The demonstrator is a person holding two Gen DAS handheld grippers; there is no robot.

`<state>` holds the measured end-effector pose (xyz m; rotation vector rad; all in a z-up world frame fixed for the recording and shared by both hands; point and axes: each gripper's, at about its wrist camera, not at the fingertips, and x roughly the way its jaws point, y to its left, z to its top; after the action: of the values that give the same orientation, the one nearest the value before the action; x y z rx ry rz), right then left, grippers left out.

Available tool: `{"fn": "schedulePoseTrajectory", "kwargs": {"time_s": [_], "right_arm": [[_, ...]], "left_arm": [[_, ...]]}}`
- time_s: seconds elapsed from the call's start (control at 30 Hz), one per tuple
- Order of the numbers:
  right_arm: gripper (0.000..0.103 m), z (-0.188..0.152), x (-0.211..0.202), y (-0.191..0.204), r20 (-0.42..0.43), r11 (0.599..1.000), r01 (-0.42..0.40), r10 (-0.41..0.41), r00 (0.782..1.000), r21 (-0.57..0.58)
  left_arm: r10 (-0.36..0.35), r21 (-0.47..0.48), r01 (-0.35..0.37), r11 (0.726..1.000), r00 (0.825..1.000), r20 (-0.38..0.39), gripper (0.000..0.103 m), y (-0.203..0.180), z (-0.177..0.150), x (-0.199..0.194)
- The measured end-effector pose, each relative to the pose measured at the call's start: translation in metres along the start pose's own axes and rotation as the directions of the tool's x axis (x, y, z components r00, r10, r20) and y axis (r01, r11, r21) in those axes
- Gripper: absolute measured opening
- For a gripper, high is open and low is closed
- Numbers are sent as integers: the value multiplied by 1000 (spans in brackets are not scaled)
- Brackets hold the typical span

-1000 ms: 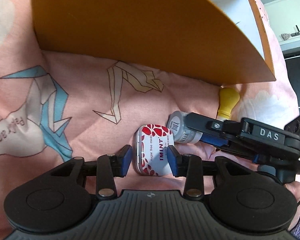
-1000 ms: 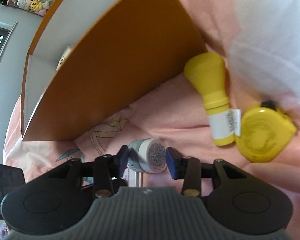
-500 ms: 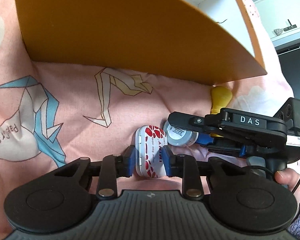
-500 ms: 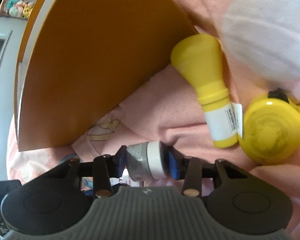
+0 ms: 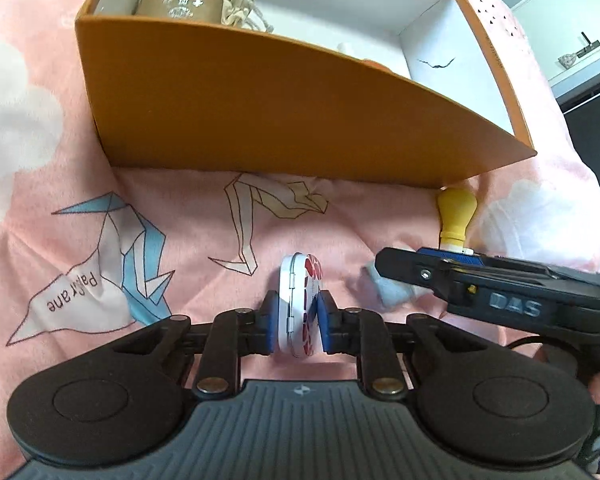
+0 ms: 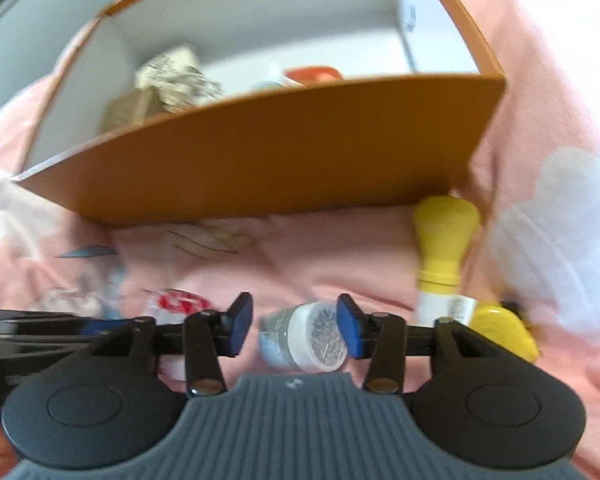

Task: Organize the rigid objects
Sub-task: 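Carry the mint tin and white jar over the orange box with both tools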

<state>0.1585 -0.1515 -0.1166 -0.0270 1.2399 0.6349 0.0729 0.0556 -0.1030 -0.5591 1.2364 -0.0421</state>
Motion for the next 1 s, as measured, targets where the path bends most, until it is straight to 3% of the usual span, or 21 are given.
{"fn": "schedulePoseTrajectory", "kwargs": {"time_s": [0.2, 0.4, 0.5, 0.77, 1.0], "right_arm": [[52, -3, 2, 0, -6, 990, -112, 113, 994, 90], [50, -4, 16, -5, -38, 990, -63, 68, 997, 130], [41, -5, 25, -5, -60, 986, -81, 90, 994, 145], [42, -4, 33, 11, -51, 997, -43, 46, 998, 62], [41, -4, 27, 1, -39, 995, -52, 56, 998, 85]], "left_arm": [[-27, 6, 27, 1000, 1000, -14, 21, -1, 0, 8], [-24, 1, 24, 1000, 1000, -12, 21, -1, 1, 11], [-27, 0, 27, 1000, 1000, -7, 21, 0, 1, 9], [-3, 5, 3, 1000, 1000, -6, 23, 0, 1, 10], [-22, 19, 21, 1000, 999, 37, 19, -6, -1, -2]]}}
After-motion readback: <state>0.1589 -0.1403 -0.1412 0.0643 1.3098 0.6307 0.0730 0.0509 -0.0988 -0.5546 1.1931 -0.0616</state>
